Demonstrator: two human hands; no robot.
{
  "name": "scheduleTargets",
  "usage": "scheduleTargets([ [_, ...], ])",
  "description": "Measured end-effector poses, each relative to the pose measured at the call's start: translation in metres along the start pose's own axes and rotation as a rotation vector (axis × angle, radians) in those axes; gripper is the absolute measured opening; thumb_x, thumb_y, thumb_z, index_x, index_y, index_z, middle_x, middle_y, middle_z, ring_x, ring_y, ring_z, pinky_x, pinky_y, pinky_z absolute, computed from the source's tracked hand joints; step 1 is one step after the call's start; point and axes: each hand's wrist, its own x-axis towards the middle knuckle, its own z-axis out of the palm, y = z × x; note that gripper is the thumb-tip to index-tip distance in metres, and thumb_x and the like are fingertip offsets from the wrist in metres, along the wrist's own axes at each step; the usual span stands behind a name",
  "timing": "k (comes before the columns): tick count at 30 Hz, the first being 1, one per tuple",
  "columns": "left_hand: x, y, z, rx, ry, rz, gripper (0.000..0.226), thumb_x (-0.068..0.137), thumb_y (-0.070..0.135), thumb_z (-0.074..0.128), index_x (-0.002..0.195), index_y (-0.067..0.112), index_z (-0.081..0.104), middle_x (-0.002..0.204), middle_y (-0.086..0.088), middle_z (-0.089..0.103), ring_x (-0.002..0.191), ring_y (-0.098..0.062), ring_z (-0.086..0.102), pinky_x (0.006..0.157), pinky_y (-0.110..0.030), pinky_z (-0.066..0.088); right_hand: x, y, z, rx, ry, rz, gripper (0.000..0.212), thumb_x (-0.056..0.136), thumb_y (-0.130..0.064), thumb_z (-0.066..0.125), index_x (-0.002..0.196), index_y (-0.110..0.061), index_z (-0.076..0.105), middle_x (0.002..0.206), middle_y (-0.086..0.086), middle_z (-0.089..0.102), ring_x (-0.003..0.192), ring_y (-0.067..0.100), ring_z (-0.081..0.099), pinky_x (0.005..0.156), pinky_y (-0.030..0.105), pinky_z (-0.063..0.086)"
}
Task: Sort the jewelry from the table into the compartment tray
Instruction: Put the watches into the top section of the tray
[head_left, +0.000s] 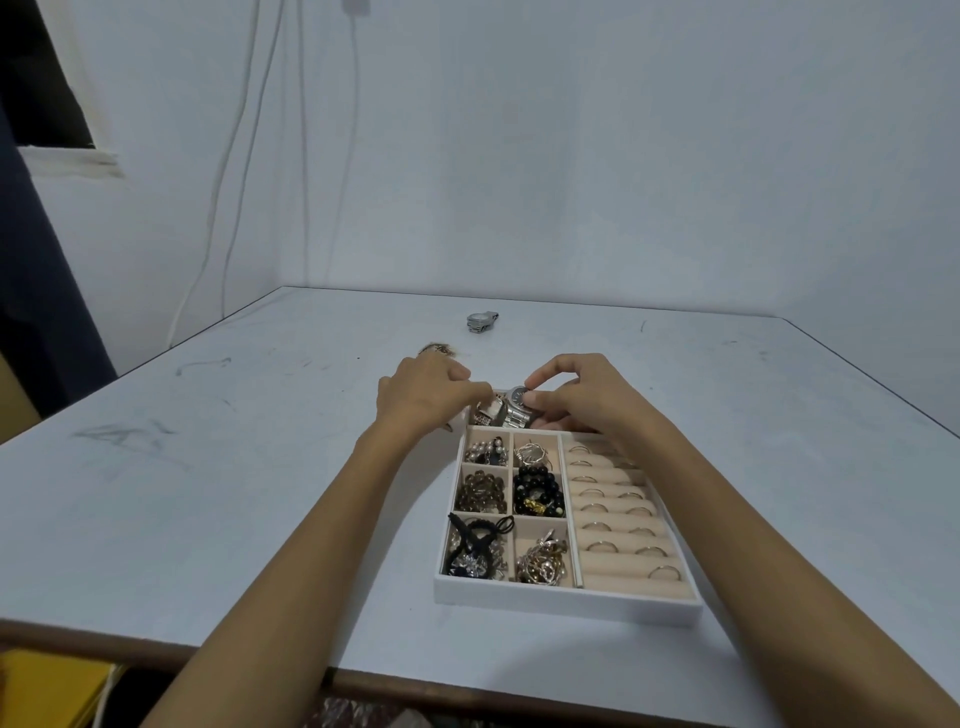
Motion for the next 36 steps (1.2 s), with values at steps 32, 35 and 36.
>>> scheduleTargets([
  [32,-0.003,-0.016,-0.012,0.317,-0.061,0.317,0.021,0.085,0.053,0.056,0.103,0.047,0.064,0.131,0.013,0.048,0.127,-0.012,0.036,0.100,-0.040,0.021,0.013,0.007,0.005,0.091,-0.001,0.014,0.014,0.086,-0.003,0.067,0.099,-0.003,0.070,0.095,0.020,0.072,0.077,0.025,0.070,0.075,0.026,0.059],
  [35,-0.002,-0.017,-0.013,0.298,-0.078,0.300,0.021,0.084,0.053,0.059,0.103,0.048,0.065,0.130,0.013,0.050,0.127,-0.012,0.038,0.100,-0.040,0.022,0.012,0.007,0.005,0.111,-0.016,0.010,0.014,0.087,-0.002,0.065,0.100,-0.002,0.070,0.096,0.020,0.072,0.076,0.024,0.069,0.075,0.025,0.058],
  [36,-0.002,-0.016,-0.013,0.283,-0.077,0.303,0.021,0.083,0.051,0.060,0.103,0.048,0.065,0.130,0.013,0.051,0.126,-0.012,0.039,0.099,-0.040,0.022,0.012,0.006,0.005,0.117,-0.021,0.008,0.015,0.087,-0.001,0.065,0.100,-0.002,0.070,0.096,0.020,0.072,0.076,0.024,0.069,0.075,0.025,0.058],
])
